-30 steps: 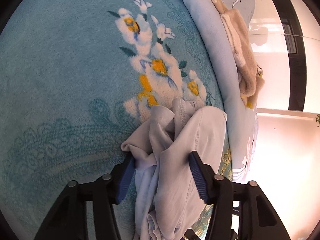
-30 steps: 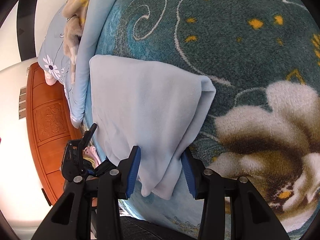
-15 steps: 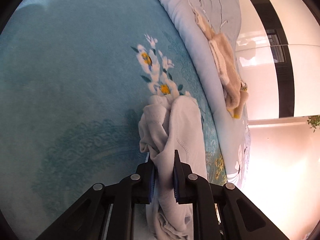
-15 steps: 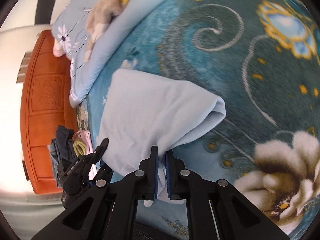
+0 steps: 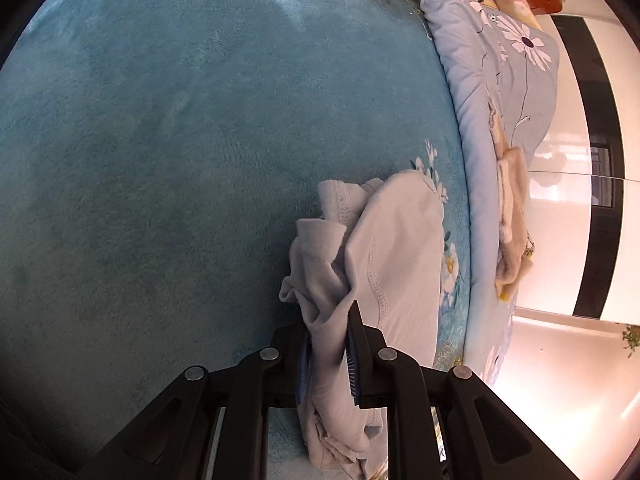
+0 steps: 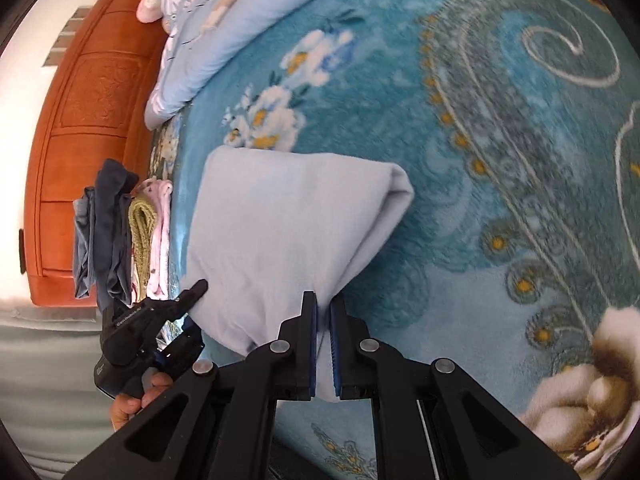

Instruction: Fold clothes

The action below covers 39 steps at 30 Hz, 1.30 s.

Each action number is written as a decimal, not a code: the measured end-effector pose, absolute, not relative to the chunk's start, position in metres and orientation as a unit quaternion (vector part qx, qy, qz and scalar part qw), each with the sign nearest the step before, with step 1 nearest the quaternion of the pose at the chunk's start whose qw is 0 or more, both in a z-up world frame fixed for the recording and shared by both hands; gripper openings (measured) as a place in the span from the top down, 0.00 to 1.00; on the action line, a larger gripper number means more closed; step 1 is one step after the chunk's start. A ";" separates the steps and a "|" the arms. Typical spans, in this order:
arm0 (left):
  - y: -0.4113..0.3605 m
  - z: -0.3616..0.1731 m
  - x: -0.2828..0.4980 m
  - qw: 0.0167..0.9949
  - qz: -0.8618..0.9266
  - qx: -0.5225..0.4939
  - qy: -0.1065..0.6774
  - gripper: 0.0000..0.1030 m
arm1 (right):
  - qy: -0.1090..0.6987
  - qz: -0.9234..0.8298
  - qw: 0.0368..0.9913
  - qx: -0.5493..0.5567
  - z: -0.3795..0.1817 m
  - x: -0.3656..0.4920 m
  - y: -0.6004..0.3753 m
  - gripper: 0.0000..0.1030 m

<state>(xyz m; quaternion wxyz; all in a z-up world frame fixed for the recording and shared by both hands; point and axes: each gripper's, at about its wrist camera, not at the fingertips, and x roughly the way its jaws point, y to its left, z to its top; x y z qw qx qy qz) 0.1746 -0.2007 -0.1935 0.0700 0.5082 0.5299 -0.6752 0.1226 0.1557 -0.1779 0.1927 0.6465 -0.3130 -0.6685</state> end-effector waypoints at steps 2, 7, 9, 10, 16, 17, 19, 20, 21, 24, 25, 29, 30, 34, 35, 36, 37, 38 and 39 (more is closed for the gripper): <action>-0.198 -0.194 0.164 0.072 -0.684 0.514 0.513 0.77 | -0.326 -0.662 0.190 0.647 -0.183 0.127 0.165 0.94; -0.211 -0.182 0.173 0.112 -0.704 0.493 0.499 0.50 | -0.326 -0.669 0.184 0.642 -0.174 0.127 0.175 0.91; -0.219 -0.179 0.176 0.124 -0.711 0.477 0.502 0.40 | -0.334 -0.669 0.182 0.638 -0.174 0.127 0.178 0.77; -0.222 -0.180 0.175 0.126 -0.712 0.473 0.503 0.38 | -0.343 -0.666 0.179 0.637 -0.175 0.128 0.180 0.67; -0.227 -0.197 0.139 0.109 -0.716 0.494 0.481 0.37 | -0.371 -0.639 0.166 0.653 -0.191 0.131 0.174 0.64; -0.225 -0.199 0.130 0.098 -0.717 0.500 0.476 0.37 | -0.374 -0.636 0.166 0.654 -0.193 0.132 0.172 0.64; -0.221 -0.201 0.119 0.071 -0.719 0.517 0.459 0.37 | -0.376 -0.634 0.165 0.656 -0.196 0.133 0.166 0.64; -0.217 -0.202 0.113 0.057 -0.719 0.526 0.450 0.37 | -0.376 -0.634 0.164 0.656 -0.197 0.132 0.164 0.64; -0.213 -0.203 0.108 0.044 -0.719 0.535 0.440 0.37 | -0.375 -0.635 0.162 0.655 -0.198 0.132 0.161 0.64; -0.203 -0.207 0.097 0.019 -0.723 0.566 0.396 0.37 | -0.376 -0.641 0.157 0.651 -0.200 0.132 0.156 0.64; -0.200 -0.206 0.097 0.015 -0.726 0.571 0.383 0.38 | -0.376 -0.642 0.156 0.649 -0.200 0.132 0.155 0.64; -0.197 -0.203 0.102 -0.006 -0.729 0.568 0.383 0.47 | -0.370 -0.648 0.148 0.649 -0.198 0.128 0.151 0.80; -0.196 -0.204 0.103 -0.010 -0.728 0.570 0.382 0.55 | -0.362 -0.650 0.145 0.652 -0.197 0.126 0.149 0.84; -0.191 -0.203 0.111 -0.047 -0.713 0.572 0.403 0.84 | -0.327 -0.667 0.145 0.654 -0.185 0.109 0.145 0.91; -0.188 -0.201 0.113 -0.057 -0.708 0.572 0.410 0.84 | -0.318 -0.678 0.147 0.647 -0.179 0.102 0.145 0.92; -0.186 -0.202 0.115 -0.063 -0.703 0.575 0.414 0.84 | -0.308 -0.690 0.146 0.639 -0.172 0.095 0.147 0.92; -0.182 -0.203 0.118 -0.068 -0.697 0.579 0.417 0.84 | -0.298 -0.702 0.144 0.631 -0.166 0.089 0.149 0.92; -0.180 -0.206 0.119 -0.066 -0.692 0.586 0.417 0.84 | -0.290 -0.712 0.140 0.624 -0.160 0.082 0.152 0.92; -0.180 -0.208 0.119 -0.058 -0.689 0.592 0.414 0.84 | -0.287 -0.715 0.139 0.622 -0.156 0.076 0.154 0.92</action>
